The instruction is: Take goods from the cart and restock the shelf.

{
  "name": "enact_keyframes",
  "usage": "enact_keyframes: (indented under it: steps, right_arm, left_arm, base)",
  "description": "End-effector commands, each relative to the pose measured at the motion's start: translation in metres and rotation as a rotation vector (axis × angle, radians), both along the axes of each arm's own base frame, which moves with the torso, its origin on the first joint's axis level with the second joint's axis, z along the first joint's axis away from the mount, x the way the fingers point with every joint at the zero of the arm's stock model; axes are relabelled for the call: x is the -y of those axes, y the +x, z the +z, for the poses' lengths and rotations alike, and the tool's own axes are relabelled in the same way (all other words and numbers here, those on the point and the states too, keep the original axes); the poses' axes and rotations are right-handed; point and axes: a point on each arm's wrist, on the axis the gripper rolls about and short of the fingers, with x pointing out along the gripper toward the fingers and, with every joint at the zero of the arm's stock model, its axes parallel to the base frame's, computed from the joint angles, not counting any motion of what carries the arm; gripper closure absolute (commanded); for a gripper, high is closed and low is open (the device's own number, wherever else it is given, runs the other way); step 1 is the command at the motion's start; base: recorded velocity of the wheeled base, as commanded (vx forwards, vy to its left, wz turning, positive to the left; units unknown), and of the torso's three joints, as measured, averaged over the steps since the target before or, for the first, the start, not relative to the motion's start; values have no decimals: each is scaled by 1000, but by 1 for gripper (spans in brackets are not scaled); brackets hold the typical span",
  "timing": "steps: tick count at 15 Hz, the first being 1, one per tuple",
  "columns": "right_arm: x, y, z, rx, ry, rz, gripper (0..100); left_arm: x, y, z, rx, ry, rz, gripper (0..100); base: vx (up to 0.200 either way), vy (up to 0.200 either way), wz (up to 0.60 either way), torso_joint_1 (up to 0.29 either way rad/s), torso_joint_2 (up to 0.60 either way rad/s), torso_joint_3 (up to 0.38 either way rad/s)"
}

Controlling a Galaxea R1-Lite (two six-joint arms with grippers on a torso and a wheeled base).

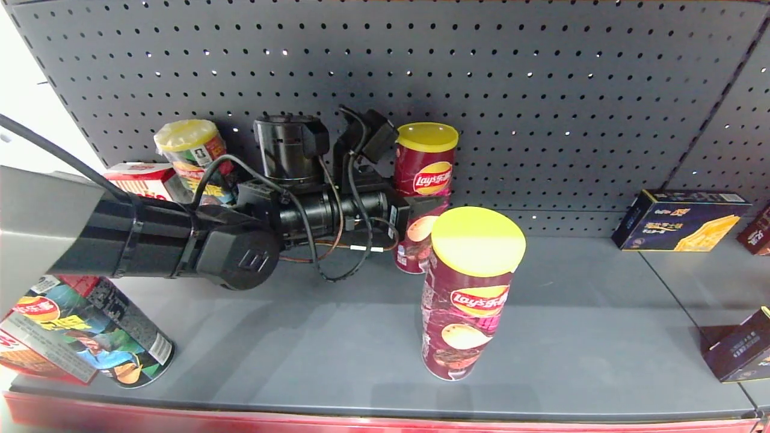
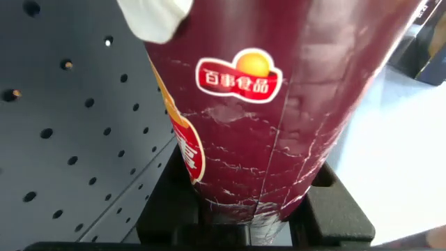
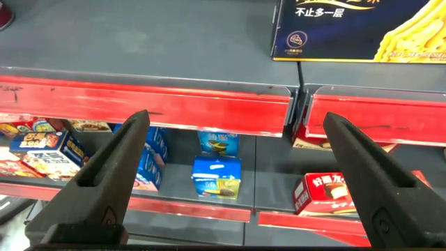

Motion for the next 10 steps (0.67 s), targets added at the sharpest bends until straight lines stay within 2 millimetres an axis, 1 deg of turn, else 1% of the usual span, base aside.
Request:
enact_keyframes:
  steps: [1,10]
  right_arm:
    - [0,0,0,-2,0,0,0]
    - [0,0,0,-4,0,0,0]
  left_arm:
    - [2,7,-3,-1,-1,-7,100]
    - [11,15,-15,0,-4,-21,100]
  base:
    - [0,0,0,0,0,0]
    - [0,0,0,0,0,0]
